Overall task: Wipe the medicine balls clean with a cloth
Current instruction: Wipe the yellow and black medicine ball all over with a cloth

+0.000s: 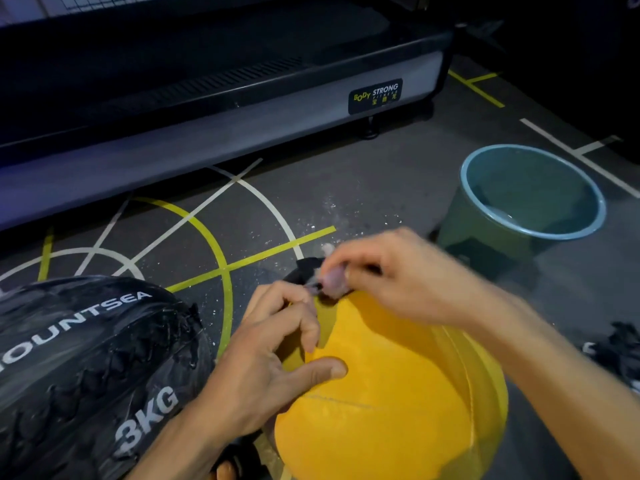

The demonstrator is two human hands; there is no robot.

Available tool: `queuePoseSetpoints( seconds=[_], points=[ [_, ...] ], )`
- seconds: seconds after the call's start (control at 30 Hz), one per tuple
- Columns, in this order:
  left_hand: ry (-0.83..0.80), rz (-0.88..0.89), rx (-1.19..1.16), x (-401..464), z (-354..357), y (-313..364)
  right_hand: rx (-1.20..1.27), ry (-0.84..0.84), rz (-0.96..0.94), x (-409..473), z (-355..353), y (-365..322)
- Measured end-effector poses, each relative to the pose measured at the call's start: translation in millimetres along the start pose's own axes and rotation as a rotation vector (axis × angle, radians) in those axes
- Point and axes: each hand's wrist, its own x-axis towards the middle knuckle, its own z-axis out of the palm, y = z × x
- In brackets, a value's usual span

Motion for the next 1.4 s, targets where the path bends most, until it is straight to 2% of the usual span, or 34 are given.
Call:
queuePoseSetpoints(
  seconds=[0.1,0.17,0.2,0.23,0.27,0.3,0.4,0.43,0.47,0.5,0.53,0.57,0.6,0.63,0.67,0.73,0.77,0.8,0.83,0.87,0.93,0.97,1.0,1.03,1.13,1.2,1.23,1.27,1.33,1.37,1.4],
  points=[
    [-0.009,0.005,0.006,-1.5,1.1,1.2,-0.351,0.161,0.278,8.4,-25.5,9.9],
    [0.002,0.011,0.004,0.8,0.6,1.6,-0.193,0.292,0.133,5.5,-18.1,-6.5],
    [0.004,0.004,0.014,2.3,0.3,0.6,-0.099,0.246,0.010,1.5,-8.4,-22.0],
    [-0.002,-0.008,0.023,2.9,-0.1,0.0,-0.083,0.124,-0.057,-4.3,3.9,-31.7],
    [-0.008,-0.018,0.022,3.2,-0.1,-0.7,-0.120,0.028,-0.059,-8.4,11.0,-31.1],
    [-0.006,-0.024,0.013,2.6,-0.6,-1.2,-0.174,-0.004,0.013,-8.3,10.2,-22.8],
    [0.004,-0.034,0.008,0.0,0.1,-0.8,-0.388,0.103,0.349,1.7,-14.0,20.2],
    [0.003,-0.036,0.001,-0.3,0.8,-0.4,-0.369,0.211,0.336,2.1,-18.6,24.6],
    [0.013,-0.031,-0.005,0.7,1.0,0.0,-0.267,0.350,0.228,2.9,-17.7,21.6],
    [0.026,-0.029,0.001,1.6,0.9,0.5,-0.146,0.402,0.087,4.0,-14.3,8.3],
    [0.033,-0.030,0.014,2.0,1.5,0.6,-0.068,0.340,-0.056,4.4,-6.6,-9.5],
    [0.039,-0.029,0.021,2.6,2.0,0.9,-0.091,0.187,-0.133,4.2,4.9,-20.4],
    [0.047,-0.026,0.011,3.0,2.1,0.7,-0.174,0.036,-0.128,4.7,15.3,-22.8],
    [0.048,-0.027,-0.013,3.2,1.7,0.4,-0.267,-0.059,-0.049,6.1,20.0,-17.2],
    [0.042,-0.031,-0.032,3.2,1.3,0.6,-0.362,-0.073,0.048,10.7,15.2,-5.2],
    [0.044,-0.040,-0.038,3.5,1.3,0.8,-0.450,0.046,0.293,20.4,-12.3,16.0],
    [0.044,-0.050,-0.041,3.1,1.8,1.5,-0.466,0.146,0.341,21.5,-23.8,17.4],
    [0.048,-0.056,-0.048,3.2,2.1,1.9,-0.443,0.269,0.310,21.5,-29.4,15.1],
    [0.061,-0.053,-0.052,3.5,1.7,1.7,-0.378,0.366,0.172,20.8,-28.9,11.0],
    [0.075,-0.046,-0.049,3.3,1.4,0.5,-0.329,0.345,0.048,18.5,-23.1,1.3],
    [0.079,-0.037,-0.038,2.7,0.9,-1.5,-0.244,0.042,-0.136,6.4,-1.4,-15.5],
    [0.077,-0.033,-0.042,2.7,0.7,-2.3,-0.189,-0.107,-0.088,-2.1,3.4,-17.2],
    [0.075,-0.031,-0.047,2.5,0.4,-2.7,-0.125,-0.131,-0.029,-7.0,0.1,-12.9],
    [0.074,-0.031,-0.050,2.3,0.5,-2.4,-0.111,-0.039,0.026,-6.3,-6.9,-5.5],
    [0.060,-0.046,-0.075,1.2,2.8,-0.6,-0.298,0.313,0.288,2.1,-39.1,18.4],
    [0.074,-0.043,-0.082,3.0,1.2,-1.4,-0.163,0.416,0.243,3.2,-39.1,10.0],
    [0.074,-0.045,-0.086,3.9,0.1,-2.8,-0.042,0.362,0.159,0.6,-29.9,2.6],
    [0.069,-0.051,-0.086,4.3,-1.1,-4.6,0.026,0.230,0.083,-5.1,-17.1,-6.1],
    [0.051,-0.058,-0.084,3.9,-4.4,-8.5,0.107,0.005,0.035,-22.2,-4.1,-14.6],
    [0.042,-0.063,-0.085,3.1,-6.2,-10.2,0.176,0.029,0.086,-27.5,-6.0,-9.5],
    [0.037,-0.069,-0.090,2.0,-7.5,-11.4,0.232,0.157,0.151,-29.0,-12.1,1.7]
  ],
)
